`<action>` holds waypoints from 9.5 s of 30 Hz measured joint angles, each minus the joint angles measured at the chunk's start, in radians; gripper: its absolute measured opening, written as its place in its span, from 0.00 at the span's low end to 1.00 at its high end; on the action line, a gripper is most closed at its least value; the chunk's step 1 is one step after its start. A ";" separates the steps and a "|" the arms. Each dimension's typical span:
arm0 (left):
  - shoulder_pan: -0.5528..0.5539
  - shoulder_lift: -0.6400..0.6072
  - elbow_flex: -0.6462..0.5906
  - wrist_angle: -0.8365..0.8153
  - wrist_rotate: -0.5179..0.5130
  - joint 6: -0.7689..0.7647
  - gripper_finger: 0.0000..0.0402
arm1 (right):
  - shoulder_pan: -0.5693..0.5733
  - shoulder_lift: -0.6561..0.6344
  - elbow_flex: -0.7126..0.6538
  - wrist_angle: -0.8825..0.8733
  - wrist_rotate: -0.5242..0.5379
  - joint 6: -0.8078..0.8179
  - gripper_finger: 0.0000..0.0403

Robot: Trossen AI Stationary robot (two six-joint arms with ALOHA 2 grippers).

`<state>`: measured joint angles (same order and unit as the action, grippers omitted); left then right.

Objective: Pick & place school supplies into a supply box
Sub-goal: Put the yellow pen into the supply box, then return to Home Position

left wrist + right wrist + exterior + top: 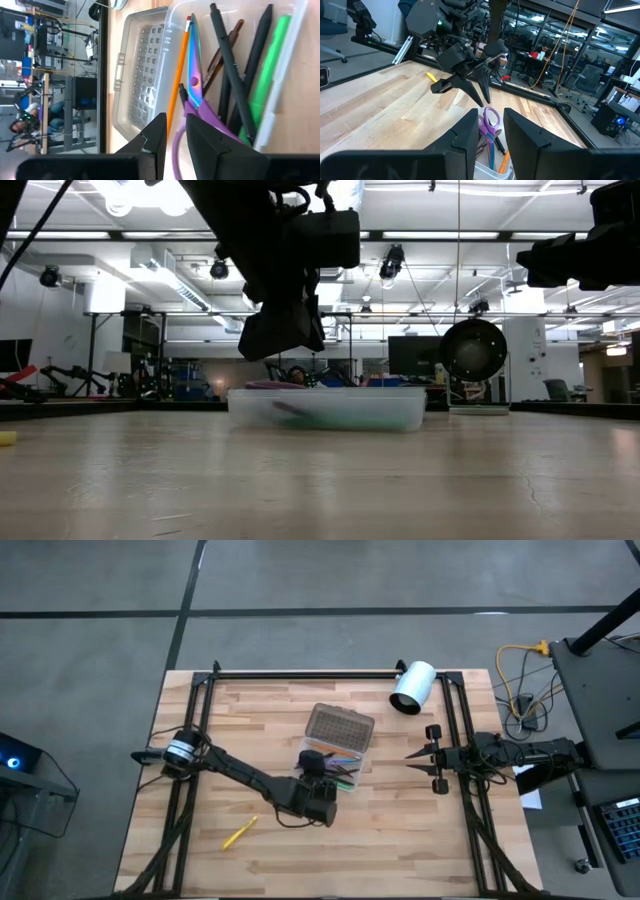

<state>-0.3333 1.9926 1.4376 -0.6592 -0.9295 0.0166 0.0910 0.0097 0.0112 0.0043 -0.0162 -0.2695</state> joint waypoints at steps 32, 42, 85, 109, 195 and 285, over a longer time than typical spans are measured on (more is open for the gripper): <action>-0.057 -0.115 -0.037 -0.391 0.497 -1.081 0.14 | 0.000 0.000 0.000 0.000 0.000 0.000 0.18; -0.103 -0.152 -0.078 -0.406 0.770 -1.187 0.14 | 0.000 0.000 0.000 0.000 0.000 0.000 0.19; -0.236 -0.271 -0.353 -0.311 0.950 -1.392 0.14 | 0.000 0.000 0.000 0.000 0.000 0.000 0.17; -0.236 -0.283 -0.484 -0.124 0.958 -1.407 0.14 | 0.000 0.000 0.000 0.000 0.000 0.000 0.17; 0.021 0.129 0.261 -0.168 0.045 0.026 0.02 | 0.000 0.000 0.000 0.000 0.000 0.000 0.20; 0.226 -0.806 -0.984 1.124 0.925 0.127 0.13 | 0.000 0.000 0.000 0.000 0.000 0.000 0.17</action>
<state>-0.1070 1.1870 0.4533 0.4643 -0.0048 0.1441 0.0910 0.0101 0.0111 0.0044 -0.0162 -0.2692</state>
